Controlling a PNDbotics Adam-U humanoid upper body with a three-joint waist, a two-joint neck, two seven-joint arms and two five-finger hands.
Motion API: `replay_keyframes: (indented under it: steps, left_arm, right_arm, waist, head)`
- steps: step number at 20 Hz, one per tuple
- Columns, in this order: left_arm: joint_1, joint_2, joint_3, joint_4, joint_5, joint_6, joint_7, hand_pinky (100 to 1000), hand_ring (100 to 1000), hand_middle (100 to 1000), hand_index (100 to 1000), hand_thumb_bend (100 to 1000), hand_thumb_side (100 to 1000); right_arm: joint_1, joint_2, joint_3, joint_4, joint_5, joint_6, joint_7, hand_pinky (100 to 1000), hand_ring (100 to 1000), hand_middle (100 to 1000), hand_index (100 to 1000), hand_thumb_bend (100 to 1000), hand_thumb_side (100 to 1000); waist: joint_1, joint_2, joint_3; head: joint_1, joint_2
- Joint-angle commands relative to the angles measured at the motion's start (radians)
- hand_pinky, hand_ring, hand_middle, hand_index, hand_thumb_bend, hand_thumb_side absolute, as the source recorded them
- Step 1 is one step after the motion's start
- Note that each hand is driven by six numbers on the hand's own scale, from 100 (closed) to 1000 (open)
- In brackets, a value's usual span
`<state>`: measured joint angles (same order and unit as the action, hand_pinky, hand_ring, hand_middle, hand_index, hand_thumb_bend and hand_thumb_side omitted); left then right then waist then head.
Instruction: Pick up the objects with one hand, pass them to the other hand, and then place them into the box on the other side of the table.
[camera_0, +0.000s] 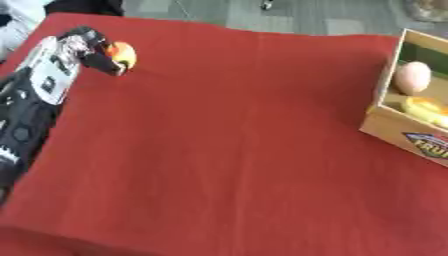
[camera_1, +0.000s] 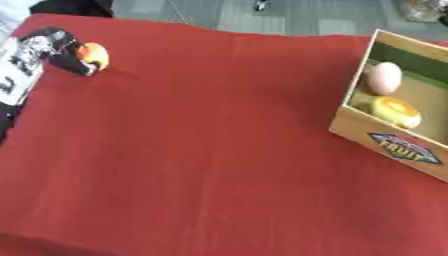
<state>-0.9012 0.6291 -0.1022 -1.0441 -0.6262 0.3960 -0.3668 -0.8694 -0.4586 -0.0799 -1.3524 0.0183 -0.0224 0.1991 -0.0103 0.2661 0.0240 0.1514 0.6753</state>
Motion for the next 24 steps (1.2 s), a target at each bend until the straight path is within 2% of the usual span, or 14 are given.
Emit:
replay_keyframes:
  steps: [1, 8, 12, 13, 14, 15, 24]
  left_arm:
    - [0.011, 0.057, -0.004, -0.099, 0.052, -0.022, 0.046, 691, 532, 459, 452, 204, 196]
    - [0.084, 0.072, -0.027, -0.284, 0.157, -0.073, 0.135, 680, 515, 447, 452, 188, 184]
    - [0.129, 0.065, -0.05, -0.386, 0.182, -0.091, 0.197, 678, 513, 445, 454, 193, 169]
    - [0.138, 0.062, -0.057, -0.409, 0.181, -0.091, 0.208, 679, 514, 447, 454, 239, 154]
    - [0.147, 0.059, -0.063, -0.432, 0.176, -0.09, 0.218, 679, 514, 448, 455, 201, 158]
    - [0.157, 0.055, -0.069, -0.454, 0.168, -0.088, 0.225, 679, 515, 449, 455, 206, 151]
    - [0.219, 0.007, -0.099, -0.631, 0.078, -0.048, 0.255, 677, 512, 447, 457, 212, 130]
  right_arm:
    - [-0.029, -0.012, 0.011, -0.046, -0.021, -0.005, 0.012, 1000, 1000, 769, 875, 100, 351]
    - [-0.075, 0.024, 0.081, -0.13, -0.038, -0.038, 0.079, 1000, 1000, 773, 875, 100, 120]
    - [-0.111, 0.074, 0.134, -0.158, -0.02, -0.051, 0.139, 1000, 1000, 778, 877, 100, 100]
    - [-0.118, 0.089, 0.144, -0.161, -0.012, -0.054, 0.153, 1000, 1000, 778, 877, 100, 100]
    - [-0.125, 0.105, 0.152, -0.164, -0.005, -0.056, 0.167, 1000, 1000, 779, 877, 100, 100]
    - [-0.13, 0.119, 0.158, -0.166, 0.001, -0.057, 0.18, 1000, 1000, 779, 877, 100, 100]
    - [-0.14, 0.213, 0.186, -0.187, 0.029, -0.048, 0.255, 1000, 1000, 781, 879, 100, 100]
  waist:
    - [-0.009, -0.036, 0.001]
    - [-0.011, -0.042, 0.004]
    - [-0.012, -0.046, 0.005]
    - [-0.012, -0.047, 0.005]
    - [-0.012, -0.047, 0.005]
    - [-0.012, -0.047, 0.006]
    - [-0.013, -0.048, 0.01]
  head:
    - [-0.007, 0.006]
    - [-0.028, 0.009]
    - [-0.056, 0.014]
    - [-0.062, 0.015]
    - [-0.068, 0.015]
    - [-0.071, 0.015]
    - [-0.064, 0.004]
